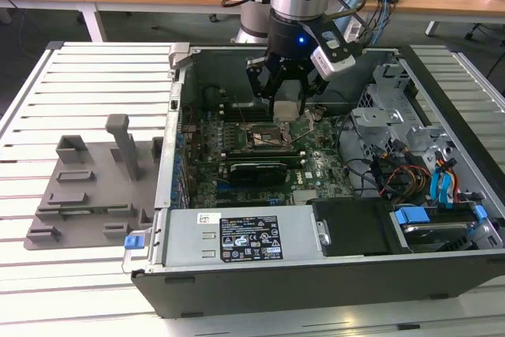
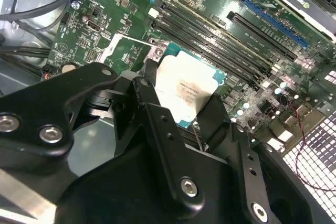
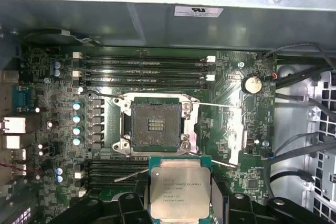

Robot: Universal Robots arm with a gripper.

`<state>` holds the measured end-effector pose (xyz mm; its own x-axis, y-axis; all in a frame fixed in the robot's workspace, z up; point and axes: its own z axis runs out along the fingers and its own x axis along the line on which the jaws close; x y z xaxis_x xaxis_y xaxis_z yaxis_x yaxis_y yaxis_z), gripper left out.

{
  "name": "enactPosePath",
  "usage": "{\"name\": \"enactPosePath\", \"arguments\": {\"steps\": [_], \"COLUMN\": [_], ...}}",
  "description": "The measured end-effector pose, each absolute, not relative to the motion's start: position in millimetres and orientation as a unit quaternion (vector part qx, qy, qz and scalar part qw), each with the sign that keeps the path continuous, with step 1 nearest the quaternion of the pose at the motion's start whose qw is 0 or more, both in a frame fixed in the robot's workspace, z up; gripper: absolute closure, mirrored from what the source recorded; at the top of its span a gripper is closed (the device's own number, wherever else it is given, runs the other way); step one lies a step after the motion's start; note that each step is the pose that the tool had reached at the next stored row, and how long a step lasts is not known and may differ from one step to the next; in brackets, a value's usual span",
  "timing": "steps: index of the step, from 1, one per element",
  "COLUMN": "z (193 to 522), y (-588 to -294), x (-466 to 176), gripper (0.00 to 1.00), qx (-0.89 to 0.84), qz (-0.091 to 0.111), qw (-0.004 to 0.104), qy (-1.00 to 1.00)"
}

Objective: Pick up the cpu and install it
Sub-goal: 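Pick up the cpu and move it towards the insertion slot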

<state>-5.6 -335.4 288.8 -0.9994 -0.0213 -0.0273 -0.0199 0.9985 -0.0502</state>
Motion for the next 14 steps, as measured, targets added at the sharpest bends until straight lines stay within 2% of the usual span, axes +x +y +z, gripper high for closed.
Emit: {"name": "enactPosePath", "arguments": {"steps": [14], "z": [275], "y": [-335], "x": [-6], "gripper": [0.45], "qx": [-0.01], "qz": [-0.025], "qw": [0.014], "qy": [1.0]}}
